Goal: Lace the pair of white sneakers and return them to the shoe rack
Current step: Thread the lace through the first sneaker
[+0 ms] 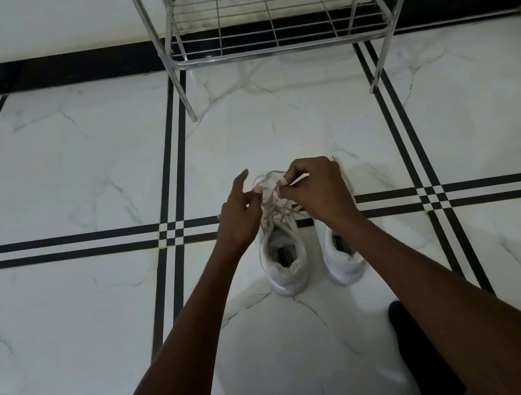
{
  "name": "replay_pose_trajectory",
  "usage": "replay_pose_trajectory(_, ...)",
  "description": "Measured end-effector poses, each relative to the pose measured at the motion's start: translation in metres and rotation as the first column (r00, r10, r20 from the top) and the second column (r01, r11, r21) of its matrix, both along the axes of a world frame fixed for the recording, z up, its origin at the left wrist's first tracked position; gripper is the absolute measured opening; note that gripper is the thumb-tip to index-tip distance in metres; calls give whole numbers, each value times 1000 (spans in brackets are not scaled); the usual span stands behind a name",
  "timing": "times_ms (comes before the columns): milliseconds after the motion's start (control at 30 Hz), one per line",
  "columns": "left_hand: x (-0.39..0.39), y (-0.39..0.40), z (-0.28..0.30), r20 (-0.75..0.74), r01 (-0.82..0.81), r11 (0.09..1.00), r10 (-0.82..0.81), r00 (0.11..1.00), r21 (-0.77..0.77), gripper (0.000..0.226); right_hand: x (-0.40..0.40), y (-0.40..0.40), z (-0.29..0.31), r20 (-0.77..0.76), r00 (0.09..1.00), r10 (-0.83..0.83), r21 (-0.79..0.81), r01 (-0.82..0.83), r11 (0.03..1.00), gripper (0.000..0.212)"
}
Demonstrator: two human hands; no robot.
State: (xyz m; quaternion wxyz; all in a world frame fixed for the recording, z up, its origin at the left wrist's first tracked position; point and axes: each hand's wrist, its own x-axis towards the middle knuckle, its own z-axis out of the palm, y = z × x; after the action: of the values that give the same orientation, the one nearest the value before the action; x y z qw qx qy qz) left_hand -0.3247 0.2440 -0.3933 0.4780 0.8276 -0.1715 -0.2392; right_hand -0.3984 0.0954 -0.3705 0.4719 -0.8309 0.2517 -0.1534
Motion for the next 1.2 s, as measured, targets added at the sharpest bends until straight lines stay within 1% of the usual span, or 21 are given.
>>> replay_pose_trajectory(100,10,9,-10,200,-50,994,30,979,93,53,0,-2,1,-5,1000,-6,135,7,991,13)
replay_pose_trajectory(167,19,19,-13,332,-93,989,50,942,117,40,-3,-4,1,-26,1000,1,236,5,972,15)
replay_pose_trajectory(233,28,28,-14,455,-128,983,53,889,135,18,-7,-4,4,-44,999,1,325,13,946,16)
replay_pose_trajectory(267,31,31,-13,494,-135,980,44,868,149,15,-8,-4,5,-43,999,-3,364,19,931,13)
replay_pose_trajectory(367,39,41,-17,519,-155,962,16,855,226,37,-10,-5,13,-52,999,3,481,23,876,15)
replay_pose_trajectory(433,39,46,-20,512,-196,952,50,857,235,29,-10,-6,15,-84,996,13,537,34,843,14)
replay_pose_trajectory(500,34,52,-18,510,-284,933,138,849,222,18,-9,-11,9,-137,989,-62,548,128,827,14)
replay_pose_trajectory(533,30,57,-16,511,-336,910,174,842,244,17,-10,-14,5,-184,973,-141,488,215,846,17)
replay_pose_trajectory(600,24,71,-17,482,-440,819,237,843,367,21,-16,-25,-8,-273,909,-315,181,370,911,29)
replay_pose_trajectory(633,23,79,-21,447,-479,756,276,851,446,25,-20,-28,-13,-300,881,-366,51,398,916,32)
replay_pose_trajectory(700,18,91,-28,348,-489,655,344,872,577,31,-25,-28,-20,-308,879,-364,-40,370,928,29)
replay_pose_trajectory(733,14,92,-31,310,-464,638,345,886,615,33,-26,-26,-23,-302,889,-345,-65,342,938,29)
replay_pose_trajectory(767,10,90,-34,294,-435,651,321,900,622,32,-26,-24,-25,-295,899,-325,-93,312,946,30)
replay_pose_trajectory(833,1,82,-36,327,-390,747,241,914,539,28,-26,-19,-24,-273,916,-294,-135,266,955,44)
replay_pose_trajectory(900,-4,70,-35,362,-302,886,169,917,353,25,-25,-15,-22,-227,949,-218,-161,184,970,62)
replay_pose_trajectory(933,-6,62,-35,354,-217,941,117,928,259,22,-24,-13,-25,-217,967,-137,-195,94,976,63)
replay_pose_trajectory(1000,-11,47,-34,328,-39,984,-21,944,176,20,-20,-8,-30,-270,960,80,-248,-150,957,51)
replay_pose_trajectory(1067,-14,34,-34,295,54,986,-98,950,155,23,-17,0,-35,-340,913,224,-222,-310,925,26)
replay_pose_trajectory(1100,-16,30,-36,272,55,988,-93,958,143,22,-17,4,-35,-370,895,249,-219,-344,913,13)
replay_pose_trajectory(1133,-17,28,-38,240,36,989,-69,968,142,20,-16,6,-37,-387,888,248,-225,-352,909,10)
replay_pose_trajectory(1200,-15,26,-43,187,-19,989,-8,982,143,10,-13,8,-37,-403,890,211,-235,-323,917,19)
